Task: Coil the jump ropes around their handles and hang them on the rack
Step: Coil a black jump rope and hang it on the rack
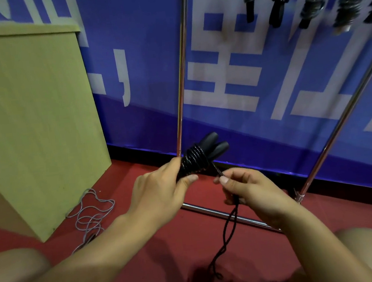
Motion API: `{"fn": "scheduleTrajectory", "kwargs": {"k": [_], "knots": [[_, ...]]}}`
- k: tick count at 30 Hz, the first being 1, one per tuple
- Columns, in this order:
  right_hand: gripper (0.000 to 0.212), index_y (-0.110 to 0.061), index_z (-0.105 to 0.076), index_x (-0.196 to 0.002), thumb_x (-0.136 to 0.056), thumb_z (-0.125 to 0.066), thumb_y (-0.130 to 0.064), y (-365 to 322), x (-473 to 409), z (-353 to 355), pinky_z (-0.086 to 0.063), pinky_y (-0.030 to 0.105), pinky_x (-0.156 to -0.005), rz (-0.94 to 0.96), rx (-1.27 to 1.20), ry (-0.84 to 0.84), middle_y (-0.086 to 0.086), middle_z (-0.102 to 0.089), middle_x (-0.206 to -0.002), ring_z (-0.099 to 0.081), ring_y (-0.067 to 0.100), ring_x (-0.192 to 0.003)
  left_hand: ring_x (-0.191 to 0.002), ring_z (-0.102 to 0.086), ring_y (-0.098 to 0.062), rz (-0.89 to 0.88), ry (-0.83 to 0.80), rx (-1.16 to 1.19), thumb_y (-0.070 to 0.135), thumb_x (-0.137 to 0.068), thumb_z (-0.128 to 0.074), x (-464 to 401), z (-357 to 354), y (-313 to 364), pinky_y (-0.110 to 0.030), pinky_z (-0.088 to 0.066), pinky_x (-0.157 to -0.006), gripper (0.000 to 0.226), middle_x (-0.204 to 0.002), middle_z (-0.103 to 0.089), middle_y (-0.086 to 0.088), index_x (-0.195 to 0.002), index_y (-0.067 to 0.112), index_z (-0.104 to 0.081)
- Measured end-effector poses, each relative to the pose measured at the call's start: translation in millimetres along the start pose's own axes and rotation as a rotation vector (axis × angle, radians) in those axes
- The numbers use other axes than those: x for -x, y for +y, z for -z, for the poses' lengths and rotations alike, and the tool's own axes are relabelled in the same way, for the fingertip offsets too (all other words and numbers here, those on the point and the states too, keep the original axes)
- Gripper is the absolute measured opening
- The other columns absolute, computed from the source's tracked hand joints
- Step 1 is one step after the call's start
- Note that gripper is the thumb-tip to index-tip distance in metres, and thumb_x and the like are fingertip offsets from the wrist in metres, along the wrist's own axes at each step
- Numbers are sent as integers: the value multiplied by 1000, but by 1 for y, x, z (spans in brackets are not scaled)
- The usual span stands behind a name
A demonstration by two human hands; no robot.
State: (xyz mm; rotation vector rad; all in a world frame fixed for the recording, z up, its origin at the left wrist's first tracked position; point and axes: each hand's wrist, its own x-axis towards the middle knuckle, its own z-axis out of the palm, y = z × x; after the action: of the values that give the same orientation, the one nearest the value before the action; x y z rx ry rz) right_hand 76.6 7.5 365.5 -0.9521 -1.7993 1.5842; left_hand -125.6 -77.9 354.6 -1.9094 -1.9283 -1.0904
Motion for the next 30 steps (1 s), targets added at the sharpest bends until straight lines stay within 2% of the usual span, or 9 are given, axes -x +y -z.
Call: {"fn": "scheduleTrajectory", "kwargs": {"k": [3,7,9,12,14,17,22,25,30], "knots": [[13,-9,-66,-104,-94,-65,-16,2,-1,0,-44,31,-65,4,32,2,1,-56,-67,-48,17,-64,-84,-66,-36,117,-59,-20,55,-95,-49,-2,0,-1,-40,-48,-63,38,-88,-70,1,-111,22,-59],[23,-21,-59,-109,-90,-70,-15,4,-2,0,-44,30,-59,4,71,86,3,-57,-75,-51,13,-59,-96,-65,-35,200,-136,-75,57,-95,-45,-4,0,1,-40,-46,-70,39,-100,-70,2,-114,25,-54],[25,-28,-57,-106,-89,-72,-19,6,-3,-1,-47,29,-57,12,197,126,2,-60,-82,-54,10,-56,-99,-65,-34,228,-179,-106,58,-96,-44,-3,-2,0,-39,-45,-71,38,-102,-69,2,-115,26,-53],[24,-36,-52,-99,-88,-72,-27,10,-3,-1,-51,34,-60,34,437,162,4,-62,-83,-57,12,-58,-100,-65,-34,269,-227,-145,58,-97,-44,-4,-5,-2,-38,-44,-72,36,-102,-69,2,-114,27,-51],[22,-36,-51,-97,-88,-70,-30,13,-4,-1,-50,29,-59,38,527,175,7,-60,-79,-53,11,-58,-100,-65,-34,300,-235,-160,58,-97,-44,-6,-6,-3,-37,-40,-70,36,-102,-70,1,-113,27,-52],[22,-32,-51,-99,-89,-70,-32,13,-3,0,-42,19,-55,38,562,208,-3,-55,-73,-46,4,-55,-100,-64,-35,319,-232,-180,58,-97,-44,-9,-4,-3,-36,-36,-68,36,-102,-70,0,-112,26,-52],[19,-31,-54,-95,-88,-71,-33,11,-2,0,-40,14,-58,53,627,282,-4,-59,-79,-50,8,-66,-101,-64,-36,362,-232,-171,57,-97,-47,-10,-1,-4,-35,-34,-68,35,-102,-70,-3,-110,24,-53],[15,-30,-58,-84,-86,-73,-34,10,-1,-1,-40,13,-58,65,647,308,-6,-61,-77,-53,6,-67,-101,-63,-38,374,-236,-172,56,-97,-47,-11,0,-5,-36,-34,-67,35,-102,-70,-5,-107,23,-52],[17,-26,-60,-77,-86,-72,-35,9,0,-3,-39,10,-57,97,702,367,-9,-62,-72,-55,1,-66,-100,-63,-38,389,-244,-172,56,-96,-48,-11,0,-7,-37,-38,-69,36,-101,-70,-6,-106,22,-53]]}}
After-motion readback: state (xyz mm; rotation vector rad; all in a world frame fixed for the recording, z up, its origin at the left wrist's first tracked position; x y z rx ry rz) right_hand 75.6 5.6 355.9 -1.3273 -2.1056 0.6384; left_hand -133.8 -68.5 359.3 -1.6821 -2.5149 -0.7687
